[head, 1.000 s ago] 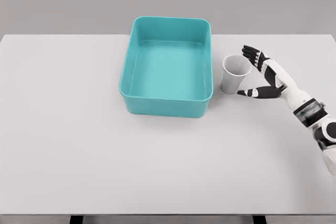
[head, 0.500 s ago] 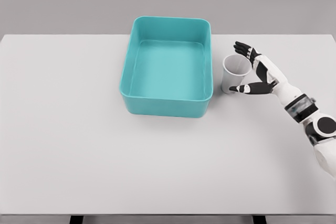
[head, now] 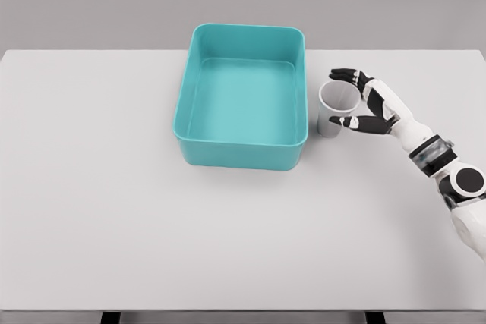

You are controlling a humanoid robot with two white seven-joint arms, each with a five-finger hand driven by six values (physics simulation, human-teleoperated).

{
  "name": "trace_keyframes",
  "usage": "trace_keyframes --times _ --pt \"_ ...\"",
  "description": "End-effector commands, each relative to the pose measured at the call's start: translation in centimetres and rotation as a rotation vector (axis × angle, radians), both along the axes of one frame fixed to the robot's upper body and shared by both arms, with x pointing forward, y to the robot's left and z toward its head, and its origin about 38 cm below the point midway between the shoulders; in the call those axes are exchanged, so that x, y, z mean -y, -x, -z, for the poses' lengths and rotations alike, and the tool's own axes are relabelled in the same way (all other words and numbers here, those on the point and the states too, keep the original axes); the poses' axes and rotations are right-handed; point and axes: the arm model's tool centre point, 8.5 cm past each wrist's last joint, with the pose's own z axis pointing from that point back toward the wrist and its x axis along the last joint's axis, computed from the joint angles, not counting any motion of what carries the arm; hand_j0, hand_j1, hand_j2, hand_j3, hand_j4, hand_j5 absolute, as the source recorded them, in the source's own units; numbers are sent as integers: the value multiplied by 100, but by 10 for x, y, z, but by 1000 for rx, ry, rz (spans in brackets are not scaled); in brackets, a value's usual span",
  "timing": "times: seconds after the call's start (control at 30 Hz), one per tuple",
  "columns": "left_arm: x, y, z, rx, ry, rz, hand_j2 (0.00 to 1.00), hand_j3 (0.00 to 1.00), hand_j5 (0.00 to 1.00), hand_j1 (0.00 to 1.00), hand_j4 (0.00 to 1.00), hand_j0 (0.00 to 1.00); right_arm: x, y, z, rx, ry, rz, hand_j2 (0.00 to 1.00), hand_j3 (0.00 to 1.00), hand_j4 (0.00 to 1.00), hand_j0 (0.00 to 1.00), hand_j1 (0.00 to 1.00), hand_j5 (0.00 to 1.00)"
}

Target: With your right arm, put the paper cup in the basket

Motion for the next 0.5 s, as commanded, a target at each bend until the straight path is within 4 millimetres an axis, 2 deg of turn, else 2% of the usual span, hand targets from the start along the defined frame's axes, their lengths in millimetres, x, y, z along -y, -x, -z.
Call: trace_keyframes --times 0.0,0.17,0.3,0.47 --pt "0 0 0 0 0 0 100 100 100 100 100 100 1 0 -1 4 2 -2 66 66 66 66 66 66" --pt "0 0 0 0 0 0 100 100 100 100 100 100 3 -1 -8 27 2 -6 65 65 65 65 65 65" --pt "0 0 0 0 0 0 100 100 100 100 100 100 4 -12 -29 74 10 -9 63 63 63 63 63 63" --pt "0 0 0 0 0 0 100 100 100 100 100 100 -5 -26 -54 128 19 -34 63 63 63 63 63 63"
